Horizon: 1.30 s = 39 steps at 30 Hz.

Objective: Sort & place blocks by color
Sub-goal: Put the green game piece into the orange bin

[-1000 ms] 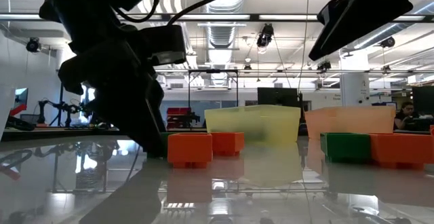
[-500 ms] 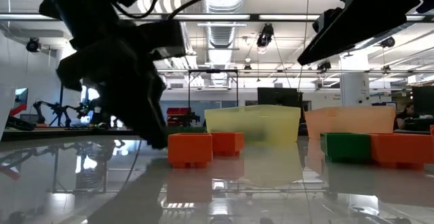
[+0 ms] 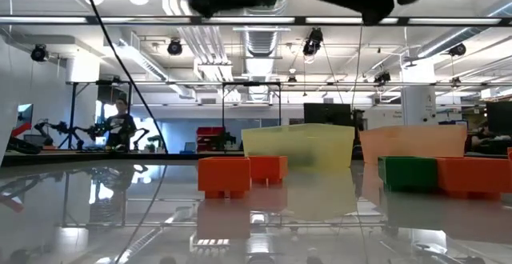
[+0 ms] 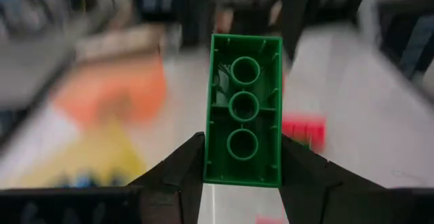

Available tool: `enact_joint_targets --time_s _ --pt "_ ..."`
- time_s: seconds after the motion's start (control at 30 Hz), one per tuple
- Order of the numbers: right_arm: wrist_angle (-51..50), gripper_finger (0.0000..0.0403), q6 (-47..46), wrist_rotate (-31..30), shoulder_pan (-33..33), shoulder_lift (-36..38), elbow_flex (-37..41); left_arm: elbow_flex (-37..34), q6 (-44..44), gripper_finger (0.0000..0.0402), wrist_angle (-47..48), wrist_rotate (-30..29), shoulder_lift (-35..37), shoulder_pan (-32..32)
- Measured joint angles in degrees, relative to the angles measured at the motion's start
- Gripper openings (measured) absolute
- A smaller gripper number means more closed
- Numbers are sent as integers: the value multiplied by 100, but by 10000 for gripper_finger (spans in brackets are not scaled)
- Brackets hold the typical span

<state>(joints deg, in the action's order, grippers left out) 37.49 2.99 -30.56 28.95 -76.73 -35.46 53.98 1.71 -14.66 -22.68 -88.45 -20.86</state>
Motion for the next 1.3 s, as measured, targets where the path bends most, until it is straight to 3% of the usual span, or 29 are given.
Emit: enact_joint_targets --time_s 0.17,0.5,0.73,0.9,1.3 --pt "691 206 635 -31 -24 0 2 0 783 137 -1184 325 14 0" --pt "1265 206 1297 95 -51 0 -107 -66 969 138 -2191 352 -231 30" --pt "1251 206 1572 139 -93 0 -277 -76 951 139 -2402 359 -351 57" --pt "1306 206 1582 542 -125 0 -363 -76 969 139 -2367 285 -356 64" --pt "1290 203 1622 546 -212 4 -435 -85 922 139 -2535 238 -366 142"
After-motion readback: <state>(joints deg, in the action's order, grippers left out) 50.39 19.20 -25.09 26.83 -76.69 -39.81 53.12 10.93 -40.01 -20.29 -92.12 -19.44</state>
